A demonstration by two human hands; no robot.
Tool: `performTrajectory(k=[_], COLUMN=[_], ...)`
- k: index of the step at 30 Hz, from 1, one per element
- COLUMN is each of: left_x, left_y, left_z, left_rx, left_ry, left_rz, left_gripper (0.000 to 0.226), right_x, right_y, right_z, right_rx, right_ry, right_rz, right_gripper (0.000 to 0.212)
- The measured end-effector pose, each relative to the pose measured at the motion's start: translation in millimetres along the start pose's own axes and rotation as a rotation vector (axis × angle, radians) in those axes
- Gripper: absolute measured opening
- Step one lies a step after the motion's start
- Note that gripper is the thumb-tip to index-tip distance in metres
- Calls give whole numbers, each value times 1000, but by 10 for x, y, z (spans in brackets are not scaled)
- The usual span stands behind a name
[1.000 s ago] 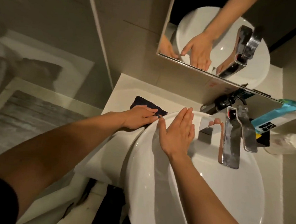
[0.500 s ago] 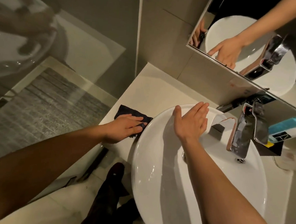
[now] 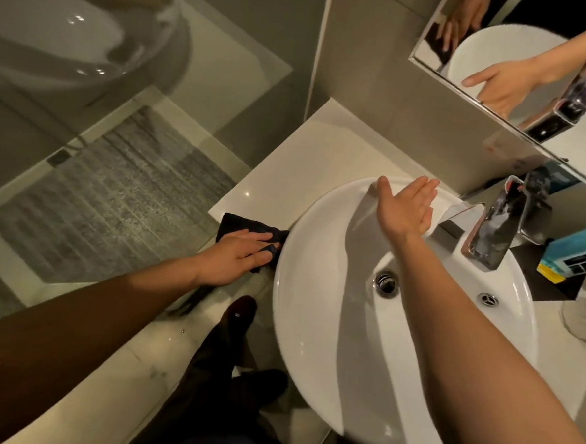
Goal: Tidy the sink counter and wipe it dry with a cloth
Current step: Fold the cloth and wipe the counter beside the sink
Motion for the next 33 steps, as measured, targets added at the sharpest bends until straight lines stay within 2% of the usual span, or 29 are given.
performTrajectory(k=[4,7,10,12,14,16,18,20,21,23,27,29,33], left_x=[-72,-177,-392,-575,-797,-1059,-1317,-1561,-1690,-1966,-2302,-2397,-2380], left_y=[251,482,721,849,952,1007,1019,994,967,915,742,677,617], left_z=[-183,-252,-219,-168,-86,21,121,198,232,291,231,130,-157], left_rx=[-68,-156,-370,-476,-490,-445,-417,-372,-326,-221,-70,3,80], left_ry=[151,492,907,1234,1471,1613,1701,1748,1766,1807,1814,1783,1529], left_rz=[101,266,376,347,285,206,133,73,34,-52,-92,-72,41], left_gripper=[48,45,43,45,51,59,62,66,72,88,102,94,52], right_x=[-31,-77,-125,-156,-175,-170,-148,-115,-97,-105,-259,-415,-854], right_y=[193,679,1330,1734,2072,2360,2592,2759,2811,2874,2931,2970,3079], right_z=[77,-40,-136,-113,-30,107,326,580,717,972,1362,1440,1364], right_rx=[49,101,301,443,574,746,831,797,736,600,336,246,129], right_ry=[-5,-26,-157,-271,-411,-525,-583,-575,-570,-593,-686,-737,-833], right_rz=[77,274,368,338,255,159,155,237,292,358,370,318,119], right_gripper=[84,76,64,53,45,56,55,54,55,45,31,30,17])
Point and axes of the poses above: each hand's wrist, its own y-axis away from the middle knuckle, its own z-axis out of the back of the hand, x = y × z, the point moved 3 cm from there along -y, towards the middle knuckle, and after that the axes turned 11 degrees about -z, right-handed, at the moved point
